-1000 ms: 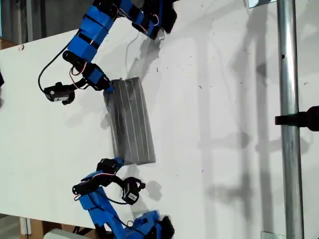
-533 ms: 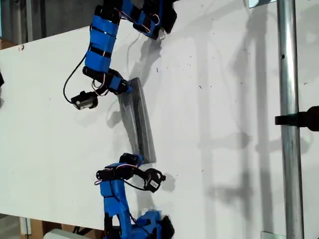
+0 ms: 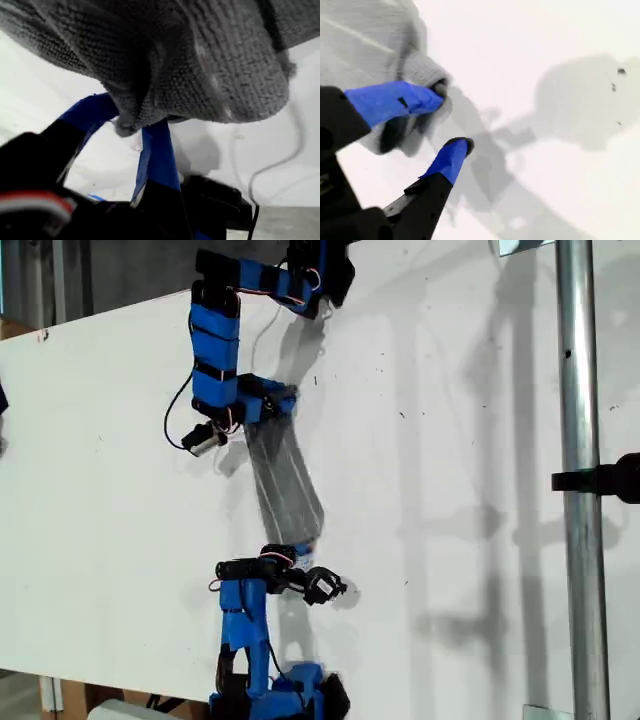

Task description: Grasp corners of a towel and fold twice.

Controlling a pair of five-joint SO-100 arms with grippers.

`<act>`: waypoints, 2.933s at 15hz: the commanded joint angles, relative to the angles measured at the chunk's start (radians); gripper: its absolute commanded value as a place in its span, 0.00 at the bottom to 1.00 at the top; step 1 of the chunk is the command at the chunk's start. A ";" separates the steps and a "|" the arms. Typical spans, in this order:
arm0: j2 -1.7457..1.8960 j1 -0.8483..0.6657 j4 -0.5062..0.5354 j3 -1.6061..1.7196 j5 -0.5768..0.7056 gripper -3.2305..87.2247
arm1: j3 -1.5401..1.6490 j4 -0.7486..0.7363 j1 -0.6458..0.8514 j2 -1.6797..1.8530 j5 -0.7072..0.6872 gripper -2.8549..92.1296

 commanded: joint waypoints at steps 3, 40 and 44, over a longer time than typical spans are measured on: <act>0.324 0.029 0.153 0.008 0.000 0.29 | -0.020 0.147 0.061 0.336 -0.003 0.34; 2.264 0.288 -0.259 1.447 -0.114 0.20 | 0.428 0.258 -0.155 0.893 0.603 0.03; 2.264 0.296 -0.261 1.443 -0.112 0.19 | 0.170 0.028 -0.276 0.818 0.560 0.03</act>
